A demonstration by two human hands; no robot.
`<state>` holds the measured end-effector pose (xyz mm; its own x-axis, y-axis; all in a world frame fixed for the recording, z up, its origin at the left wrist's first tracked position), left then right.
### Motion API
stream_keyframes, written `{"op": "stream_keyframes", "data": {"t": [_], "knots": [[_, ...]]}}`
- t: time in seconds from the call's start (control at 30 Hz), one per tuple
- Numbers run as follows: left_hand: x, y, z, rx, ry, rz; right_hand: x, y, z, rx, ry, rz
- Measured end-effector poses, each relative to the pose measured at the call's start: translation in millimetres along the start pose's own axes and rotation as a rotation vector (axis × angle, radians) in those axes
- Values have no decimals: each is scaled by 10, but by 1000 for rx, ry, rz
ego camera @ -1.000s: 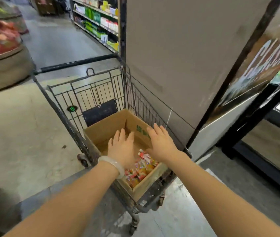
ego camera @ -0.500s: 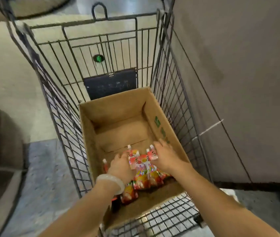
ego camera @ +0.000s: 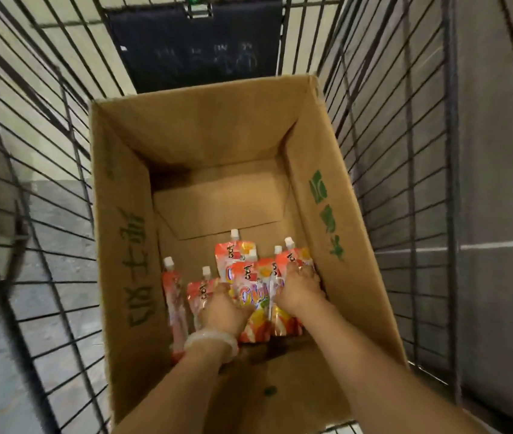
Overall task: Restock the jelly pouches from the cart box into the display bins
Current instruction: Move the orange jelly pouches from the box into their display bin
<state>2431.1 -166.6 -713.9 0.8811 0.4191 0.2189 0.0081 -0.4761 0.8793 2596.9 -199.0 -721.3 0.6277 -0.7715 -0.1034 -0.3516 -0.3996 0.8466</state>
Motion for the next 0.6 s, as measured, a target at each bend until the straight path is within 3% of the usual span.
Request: {"op": "stream_keyframes", "data": {"t": [0.1, 0.2, 0.4, 0.5, 0.6], "knots": [[-15, -89, 78, 47, 128, -43, 80, -109, -30, 74, -21, 43], [-25, -135, 116, 72, 89, -95, 148, -204, 12, 70, -95, 73], [-50, -237, 172, -29, 39, -126, 118, -250, 73, 29, -113, 58], [-108, -193, 128, 3, 243, -126, 17, -215, 9, 85, -104, 18], [-351, -126, -89, 141, 495, -222, -246, -188, -24, 144, -94, -117]]}}
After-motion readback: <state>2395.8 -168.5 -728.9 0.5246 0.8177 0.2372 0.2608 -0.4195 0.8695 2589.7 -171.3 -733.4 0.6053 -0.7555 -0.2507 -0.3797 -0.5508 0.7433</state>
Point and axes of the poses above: each hand's wrist, its own y-axis away from the middle knuckle, its own z-axis out of the palm, x = y × z, the point moved 9 cm from there along -y, towards the middle knuckle, and after that the axes turned 3 degrees about -y, right-handed, at the moved point
